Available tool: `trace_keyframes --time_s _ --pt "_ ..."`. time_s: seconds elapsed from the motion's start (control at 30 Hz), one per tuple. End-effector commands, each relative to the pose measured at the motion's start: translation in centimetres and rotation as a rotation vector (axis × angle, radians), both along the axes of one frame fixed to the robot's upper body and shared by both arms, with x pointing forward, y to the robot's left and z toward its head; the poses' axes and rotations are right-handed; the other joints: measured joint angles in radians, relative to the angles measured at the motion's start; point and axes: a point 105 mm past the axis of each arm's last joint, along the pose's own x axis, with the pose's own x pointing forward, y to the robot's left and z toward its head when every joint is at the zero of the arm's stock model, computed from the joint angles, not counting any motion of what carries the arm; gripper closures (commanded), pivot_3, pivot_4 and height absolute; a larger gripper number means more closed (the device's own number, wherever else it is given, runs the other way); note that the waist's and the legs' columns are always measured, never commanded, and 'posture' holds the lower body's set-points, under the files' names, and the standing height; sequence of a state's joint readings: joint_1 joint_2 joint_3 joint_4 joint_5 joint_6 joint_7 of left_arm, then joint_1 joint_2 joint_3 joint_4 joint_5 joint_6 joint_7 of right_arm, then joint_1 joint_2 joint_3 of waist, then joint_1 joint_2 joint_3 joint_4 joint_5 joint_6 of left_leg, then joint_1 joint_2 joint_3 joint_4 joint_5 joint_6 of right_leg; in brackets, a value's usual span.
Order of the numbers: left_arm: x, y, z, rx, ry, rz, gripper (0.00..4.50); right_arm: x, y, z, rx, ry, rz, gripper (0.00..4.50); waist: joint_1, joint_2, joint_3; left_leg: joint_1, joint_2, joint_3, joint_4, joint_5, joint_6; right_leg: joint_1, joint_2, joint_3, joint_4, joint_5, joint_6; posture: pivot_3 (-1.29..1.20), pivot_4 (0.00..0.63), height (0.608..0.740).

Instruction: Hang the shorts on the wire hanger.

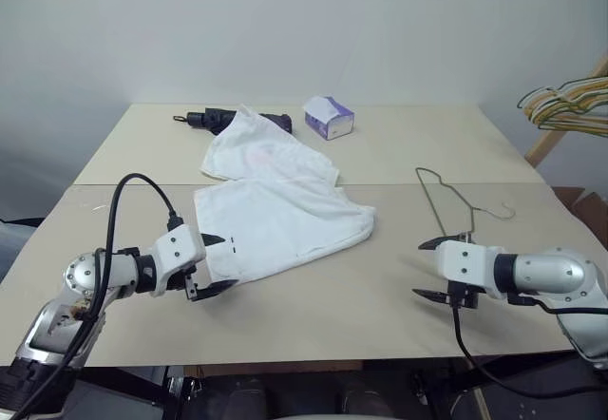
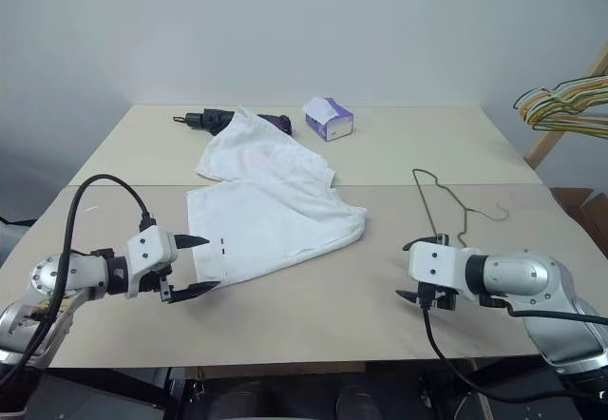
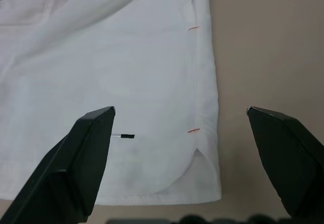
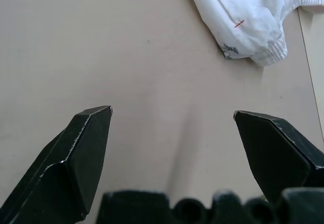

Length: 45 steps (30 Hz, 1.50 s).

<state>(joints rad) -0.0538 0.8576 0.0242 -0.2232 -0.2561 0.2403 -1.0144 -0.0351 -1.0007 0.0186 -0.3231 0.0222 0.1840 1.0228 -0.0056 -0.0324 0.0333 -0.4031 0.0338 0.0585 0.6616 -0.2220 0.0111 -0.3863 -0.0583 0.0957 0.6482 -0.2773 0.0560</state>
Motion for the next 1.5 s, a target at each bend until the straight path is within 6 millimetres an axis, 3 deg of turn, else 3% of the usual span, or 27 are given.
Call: trace_keyframes --time_s 0.03,0.13,0.63,0.87,1.03,1.17,1.27,1.5 --pt "0.4 0.1 1.7 0.000 -0.062 0.007 0.00 0.7 0.0 1.5 -0.006 -0.070 0.007 0.02 -0.001 0.000 0.000 0.000 0.000 0.000 0.000 0.000 0.000 0.000 0.000 0.000 0.000 0.000 0.000 0.04 0.000 0.740" --pt "1.1 0.4 1.9 -0.003 -0.095 0.062 0.00 0.8 0.0 1.5 -0.004 -0.067 0.007 0.02 0.000 0.000 0.000 0.000 0.000 0.000 0.000 0.000 0.000 0.000 0.000 0.000 0.000 0.000 0.000 0.04 0.000 0.740" --pt "0.9 0.3 1.7 -0.022 -0.033 0.023 0.00 1.7 -0.1 2.6 0.014 -0.118 -0.033 0.02 -0.003 0.000 0.000 0.000 0.000 0.000 0.000 0.000 0.000 0.000 0.000 0.000 0.000 0.000 0.000 -0.02 0.000 0.740" --pt "1.3 0.4 -0.2 0.002 0.095 -0.044 0.00 0.9 -0.2 2.3 0.021 -0.134 -0.081 0.02 -0.014 0.000 0.000 0.000 0.000 0.000 0.000 0.000 0.000 0.000 0.000 0.000 0.000 0.000 0.000 -0.08 0.000 0.740" --pt "1.4 1.4 -2.8 0.140 0.187 -0.099 0.00 0.2 -0.3 2.2 0.024 -0.134 -0.105 0.02 -0.038 0.000 0.000 0.000 0.000 0.000 0.000 0.000 0.000 0.000 0.000 0.000 0.000 0.000 0.000 -0.11 0.000 0.740" --pt "2.0 1.9 -3.6 0.184 0.208 -0.103 0.00 0.1 -0.2 2.0 0.027 -0.138 -0.116 0.02 -0.054 0.000 0.000 -0.001 0.000 0.000 0.000 0.000 0.000 0.000 0.001 0.000 0.000 0.000 0.000 -0.11 0.000 0.740" --pt "1.8 2.3 -4.7 0.245 0.242 -0.119 0.57 0.1 -0.1 2.0 0.034 -0.145 -0.123 0.00 -0.065 0.000 0.000 -0.001 0.000 0.000 0.000 0.000 0.000 0.000 0.001 0.000 0.000 0.000 0.000 -0.11 0.000 0.740" --pt "2.1 2.4 -5.3 0.267 0.267 -0.143 2.81 0.8 0.6 2.1 0.033 -0.163 -0.107 0.00 -0.067 0.003 -0.002 0.001 0.000 0.000 0.000 0.000 0.000 0.001 0.001 0.000 0.001 0.000 0.000 -0.11 0.000 0.740"
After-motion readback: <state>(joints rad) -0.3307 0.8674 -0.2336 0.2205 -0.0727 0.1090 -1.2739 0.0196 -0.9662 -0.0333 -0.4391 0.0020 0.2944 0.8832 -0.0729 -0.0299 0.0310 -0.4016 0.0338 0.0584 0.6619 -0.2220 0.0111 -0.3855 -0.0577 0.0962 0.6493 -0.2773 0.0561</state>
